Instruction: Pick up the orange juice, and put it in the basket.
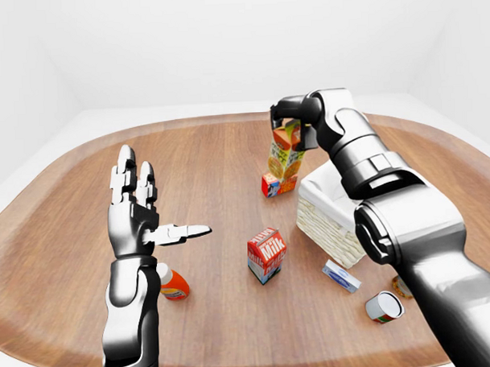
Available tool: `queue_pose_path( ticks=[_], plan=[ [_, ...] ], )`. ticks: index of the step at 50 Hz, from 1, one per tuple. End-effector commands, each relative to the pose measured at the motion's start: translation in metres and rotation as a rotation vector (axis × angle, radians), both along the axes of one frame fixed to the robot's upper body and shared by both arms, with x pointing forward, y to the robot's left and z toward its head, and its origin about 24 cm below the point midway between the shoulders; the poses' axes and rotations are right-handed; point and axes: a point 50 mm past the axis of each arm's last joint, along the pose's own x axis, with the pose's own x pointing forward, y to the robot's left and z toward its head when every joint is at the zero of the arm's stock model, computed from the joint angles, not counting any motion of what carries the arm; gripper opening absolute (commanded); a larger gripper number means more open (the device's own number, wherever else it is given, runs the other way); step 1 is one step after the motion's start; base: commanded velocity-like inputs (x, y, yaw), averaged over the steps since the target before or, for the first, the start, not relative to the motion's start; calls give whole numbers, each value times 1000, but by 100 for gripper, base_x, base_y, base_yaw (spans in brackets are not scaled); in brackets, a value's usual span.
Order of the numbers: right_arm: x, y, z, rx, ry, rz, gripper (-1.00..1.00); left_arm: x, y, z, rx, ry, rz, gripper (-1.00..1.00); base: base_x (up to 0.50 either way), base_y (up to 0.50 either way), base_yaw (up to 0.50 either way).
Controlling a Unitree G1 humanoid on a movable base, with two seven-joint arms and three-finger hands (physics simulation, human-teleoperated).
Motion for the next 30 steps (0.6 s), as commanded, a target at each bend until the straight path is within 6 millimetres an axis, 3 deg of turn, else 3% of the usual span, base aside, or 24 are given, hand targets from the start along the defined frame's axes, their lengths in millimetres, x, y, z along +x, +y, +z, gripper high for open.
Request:
queue_pose_path(
  ticks=[1,16,30],
  plan=[
    [-2,-3,21,0,-35,-11,-100,0,0,0,0,1,0,100,0,0,0],
    [-6,-4,44,22,-99,-19,-100,0,0,0,0,0,0,100,0,0,0],
    [-8,-18,43,3,-145,-46,-100,0,0,0,0,-1,0,100,0,0,0]
  ],
)
